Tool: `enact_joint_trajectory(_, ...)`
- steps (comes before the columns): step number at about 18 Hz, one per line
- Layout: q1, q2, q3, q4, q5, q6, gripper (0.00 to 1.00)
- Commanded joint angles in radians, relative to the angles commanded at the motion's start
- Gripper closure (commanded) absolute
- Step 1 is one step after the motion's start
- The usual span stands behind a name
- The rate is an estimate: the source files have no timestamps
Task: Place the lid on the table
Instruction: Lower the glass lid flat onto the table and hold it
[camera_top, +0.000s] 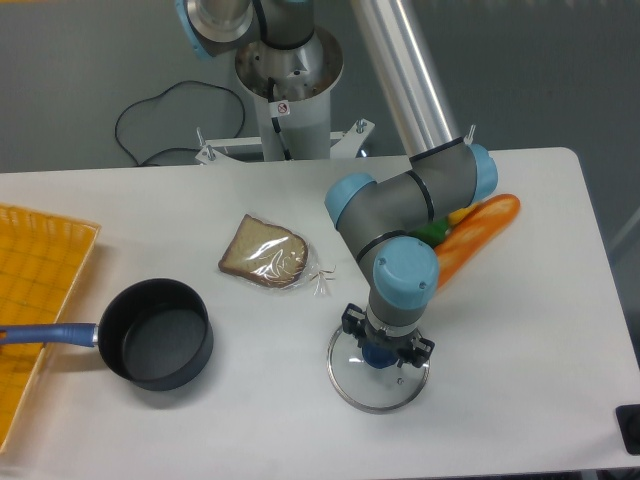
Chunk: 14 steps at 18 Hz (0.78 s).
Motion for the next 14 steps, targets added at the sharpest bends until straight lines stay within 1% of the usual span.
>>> enact_joint_trajectory(4,0.000,0.000,0.000,0.000,0.000,0.000,0.20)
enact_joint_trajectory(6,0.000,0.000,0.000,0.000,0.002,0.000,0.16)
enact_joint_trajectory(11,0.000,0.000,0.000,0.000,0.002,0.000,0.02)
enact_joint_trajectory(14,0.000,0.002,0.000,-0.002,0.002,-0.002,0.00)
